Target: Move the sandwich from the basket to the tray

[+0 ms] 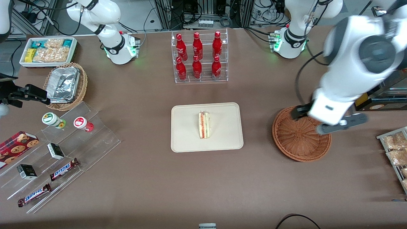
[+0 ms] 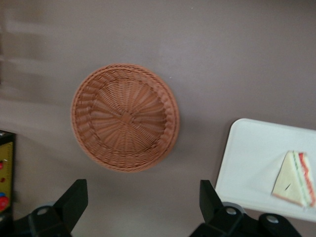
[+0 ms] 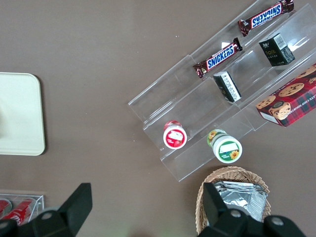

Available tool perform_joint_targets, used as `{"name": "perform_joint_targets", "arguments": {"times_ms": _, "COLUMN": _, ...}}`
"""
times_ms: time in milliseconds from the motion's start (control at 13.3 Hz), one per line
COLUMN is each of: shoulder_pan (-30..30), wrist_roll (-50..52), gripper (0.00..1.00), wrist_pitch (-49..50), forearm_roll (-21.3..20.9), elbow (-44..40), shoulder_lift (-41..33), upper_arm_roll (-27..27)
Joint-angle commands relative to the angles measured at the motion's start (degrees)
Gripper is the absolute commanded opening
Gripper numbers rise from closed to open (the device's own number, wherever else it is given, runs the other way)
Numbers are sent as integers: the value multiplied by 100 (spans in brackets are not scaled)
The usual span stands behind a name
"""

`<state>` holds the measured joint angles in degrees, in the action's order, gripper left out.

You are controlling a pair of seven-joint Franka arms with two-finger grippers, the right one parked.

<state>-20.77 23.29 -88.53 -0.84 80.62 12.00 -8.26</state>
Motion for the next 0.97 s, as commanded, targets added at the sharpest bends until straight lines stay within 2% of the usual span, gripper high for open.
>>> {"name": "perform_joint_targets", "arguments": {"times_ms": 0, "shoulder_pan": 397, "wrist_roll": -902, "gripper": 100, "wrist_pitch": 143, "forearm_roll": 127, "elbow": 551, "shoulder_lift": -602, "upper_arm_roll": 61}}
{"name": "perform_joint_targets", "arguments": {"times_ms": 600, "shoulder_pan": 1135, "wrist_roll": -2616, "gripper": 100, "wrist_pitch": 337, "forearm_roll": 347, "elbow": 1429, "shoulder_lift": -1507, "upper_arm_roll": 61}}
{"name": "perform_joint_targets", "arguments": {"times_ms": 900, "shoulder_pan": 1312, "wrist_roll": -2777, "gripper": 100, "wrist_pitch": 301, "forearm_roll": 339, "elbow": 1527, "shoulder_lift": -1648, "upper_arm_roll": 70}}
